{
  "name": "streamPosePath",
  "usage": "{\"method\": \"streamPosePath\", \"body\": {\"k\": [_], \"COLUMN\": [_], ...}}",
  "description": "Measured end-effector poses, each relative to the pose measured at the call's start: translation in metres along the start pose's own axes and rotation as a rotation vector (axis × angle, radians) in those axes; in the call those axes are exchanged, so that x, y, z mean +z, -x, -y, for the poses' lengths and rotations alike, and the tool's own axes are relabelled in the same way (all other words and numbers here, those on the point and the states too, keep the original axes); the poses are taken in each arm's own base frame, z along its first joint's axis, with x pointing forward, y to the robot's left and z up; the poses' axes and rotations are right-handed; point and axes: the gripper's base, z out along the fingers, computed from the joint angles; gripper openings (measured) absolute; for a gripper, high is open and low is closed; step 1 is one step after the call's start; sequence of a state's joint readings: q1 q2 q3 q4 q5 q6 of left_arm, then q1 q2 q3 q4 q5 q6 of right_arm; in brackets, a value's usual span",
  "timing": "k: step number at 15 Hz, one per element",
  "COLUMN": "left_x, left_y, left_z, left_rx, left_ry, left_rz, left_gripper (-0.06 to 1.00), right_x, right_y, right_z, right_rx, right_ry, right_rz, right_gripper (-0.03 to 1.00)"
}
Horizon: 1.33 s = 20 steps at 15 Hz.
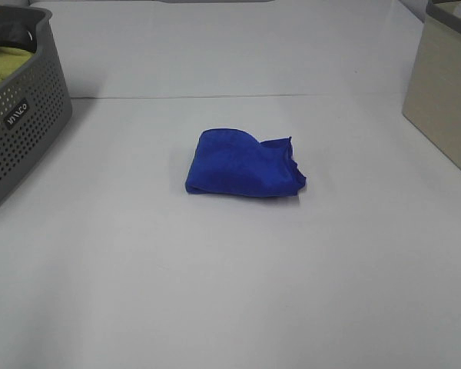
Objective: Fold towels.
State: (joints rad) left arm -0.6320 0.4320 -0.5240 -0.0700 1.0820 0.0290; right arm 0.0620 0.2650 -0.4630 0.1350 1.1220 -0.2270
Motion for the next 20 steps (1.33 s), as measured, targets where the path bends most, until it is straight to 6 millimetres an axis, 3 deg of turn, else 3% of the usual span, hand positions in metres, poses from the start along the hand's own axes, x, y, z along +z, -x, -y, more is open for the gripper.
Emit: {"method": "streamPosePath", "body": {"k": [7,9,12,15,20], "left_x": [0.0,-0.001,-0.021,-0.045,-0.048], "left_y": [0.0,0.0,-0.015,-0.04,-0.044], "left_z": [0.0,-0.008,-0.013,0.003,0.006], "left_rx": [0.022,-0.078,-0.24,-0.271,-0.284], "left_ry": [0.002,0.084,0.263,0.393,0.425], "left_rz": [0.0,0.012,0.167,0.406,0.438], "left_gripper": [0.51,0.51,0.51,0.51,0.51], "right_x": [0.0,-0.001,-0.008,-0.022,-0.027], "right_y": [0.0,0.0,-0.006,-0.018,-0.022], "right_z": [0.0,0.0,-0.001,-0.006,-0.009], "right_rx": [0.0,0.0,0.041,0.054,0.05], "right_ry": [0.001,0.001,-0.061,-0.123,-0.12], "right_rz": [0.0,0.006,0.079,0.217,0.269], "right_gripper": [0.76,0.76,0.76,0.76,0.76]}}
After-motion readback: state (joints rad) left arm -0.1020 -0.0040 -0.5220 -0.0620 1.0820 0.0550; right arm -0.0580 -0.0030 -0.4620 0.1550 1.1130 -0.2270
